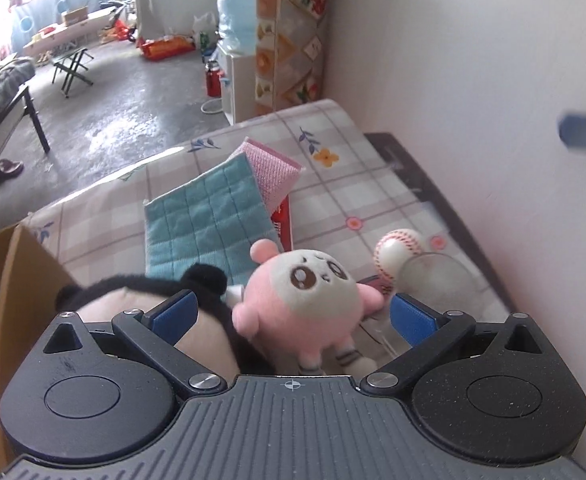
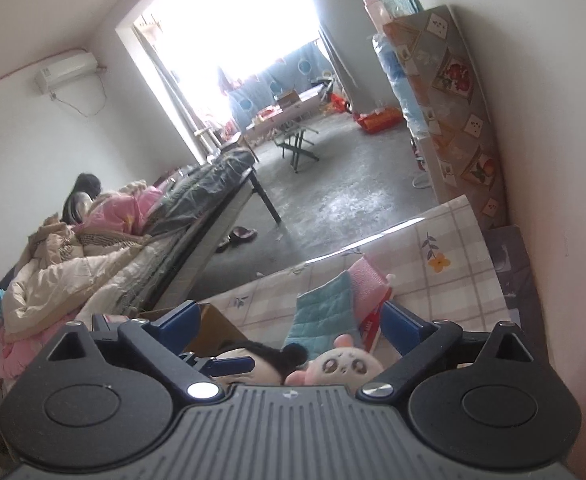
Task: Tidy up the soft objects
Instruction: 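Reach the left tool toward the pink plush toy while the right tool approaches the white baseball, then grasp the pink plush toy with the left tool while the right tool grasps the baseball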
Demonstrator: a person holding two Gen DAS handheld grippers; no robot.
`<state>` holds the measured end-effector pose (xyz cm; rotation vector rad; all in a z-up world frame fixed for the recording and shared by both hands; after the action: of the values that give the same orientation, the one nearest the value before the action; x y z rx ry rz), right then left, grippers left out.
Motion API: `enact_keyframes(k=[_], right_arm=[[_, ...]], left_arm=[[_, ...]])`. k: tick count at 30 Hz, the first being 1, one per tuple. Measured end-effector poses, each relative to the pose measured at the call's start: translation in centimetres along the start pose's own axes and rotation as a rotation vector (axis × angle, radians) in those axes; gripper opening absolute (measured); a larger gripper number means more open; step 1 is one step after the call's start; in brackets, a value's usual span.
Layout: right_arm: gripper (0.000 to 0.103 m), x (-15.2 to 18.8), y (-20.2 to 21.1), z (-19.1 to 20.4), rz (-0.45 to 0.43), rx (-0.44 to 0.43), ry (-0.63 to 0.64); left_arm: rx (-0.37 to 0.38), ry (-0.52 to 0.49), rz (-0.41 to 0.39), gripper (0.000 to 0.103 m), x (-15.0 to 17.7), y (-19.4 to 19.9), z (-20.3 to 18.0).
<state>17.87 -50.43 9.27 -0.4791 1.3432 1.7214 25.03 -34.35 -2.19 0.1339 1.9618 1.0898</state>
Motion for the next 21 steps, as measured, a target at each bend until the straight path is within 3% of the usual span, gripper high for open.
enact_keyframes(k=[8, 11, 17, 21], right_arm=[[0.099, -2.4, -7.7, -0.4, 0.108, 0.012, 0.01], [0.099, -2.0, -10.3, -1.5, 0.149, 0.067, 0.025], [0.094, 0.4, -15.4, -5.4, 0.339, 0.239, 0.051], [0.084, 2.2, -17.4, -7.2, 0.464, 0.299, 0.064]], left_arm=[[0.027, -0.077, 0.088, 0.102, -0.6, -4.2, 0.4], [0.015, -0.079, 0.113, 0.099, -0.4, -5.1, 0.8], [0.03, -0.087, 0.146, 0.094, 0.1, -6.0, 1.1], [0.056, -0.086, 0.155, 0.093, 0.2, -6.5, 0.9]])
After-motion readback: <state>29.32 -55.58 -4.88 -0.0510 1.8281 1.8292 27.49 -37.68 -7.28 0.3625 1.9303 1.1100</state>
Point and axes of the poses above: each gripper's, at about its wrist camera, not at the fingertips, and y roughly against the way its jaws point, z to its left, x to its underside, the point moved 4 cm from there along -y, roughly the way its jaws point, and after that the axes turned 15 degrees about x, right-handed, at the moved point
